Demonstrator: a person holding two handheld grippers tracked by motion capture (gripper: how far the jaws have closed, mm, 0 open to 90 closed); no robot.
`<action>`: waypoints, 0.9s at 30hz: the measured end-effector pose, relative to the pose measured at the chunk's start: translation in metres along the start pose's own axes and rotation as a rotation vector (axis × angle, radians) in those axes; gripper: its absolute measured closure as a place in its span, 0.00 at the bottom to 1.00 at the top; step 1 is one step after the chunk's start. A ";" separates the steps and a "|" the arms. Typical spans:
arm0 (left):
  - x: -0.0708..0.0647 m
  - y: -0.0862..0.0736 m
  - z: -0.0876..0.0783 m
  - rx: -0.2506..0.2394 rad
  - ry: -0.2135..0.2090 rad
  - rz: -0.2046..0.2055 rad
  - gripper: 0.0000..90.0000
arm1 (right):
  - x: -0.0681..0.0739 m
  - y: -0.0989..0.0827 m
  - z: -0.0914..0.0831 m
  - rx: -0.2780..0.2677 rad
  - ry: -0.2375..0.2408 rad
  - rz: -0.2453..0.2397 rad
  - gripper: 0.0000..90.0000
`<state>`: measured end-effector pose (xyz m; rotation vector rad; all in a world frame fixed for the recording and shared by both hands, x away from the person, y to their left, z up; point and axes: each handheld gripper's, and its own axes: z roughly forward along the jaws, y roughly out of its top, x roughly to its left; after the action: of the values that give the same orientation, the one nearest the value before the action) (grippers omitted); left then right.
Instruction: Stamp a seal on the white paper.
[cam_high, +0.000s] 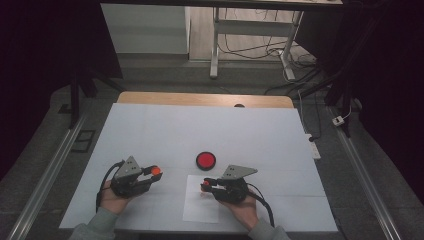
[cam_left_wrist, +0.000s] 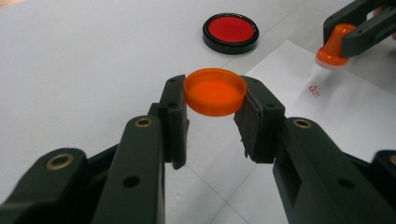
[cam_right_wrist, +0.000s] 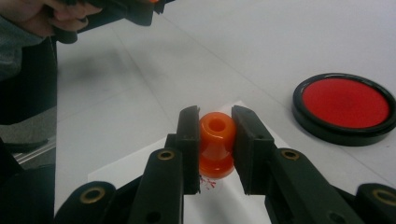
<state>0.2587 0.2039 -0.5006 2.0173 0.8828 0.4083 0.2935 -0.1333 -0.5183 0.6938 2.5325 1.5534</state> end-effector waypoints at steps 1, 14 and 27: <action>0.000 0.000 0.000 0.000 0.001 0.001 0.72 | 0.000 0.001 -0.001 -0.005 -0.001 0.002 0.81; 0.000 0.000 0.000 0.003 0.000 0.002 0.71 | -0.001 0.004 -0.005 -0.012 -0.015 -0.004 0.81; 0.000 0.000 0.001 0.005 -0.002 0.002 0.71 | 0.000 0.005 -0.006 -0.019 -0.007 -0.005 0.81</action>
<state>0.2590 0.2035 -0.5014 2.0225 0.8821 0.4057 0.2934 -0.1366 -0.5116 0.6884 2.5093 1.5678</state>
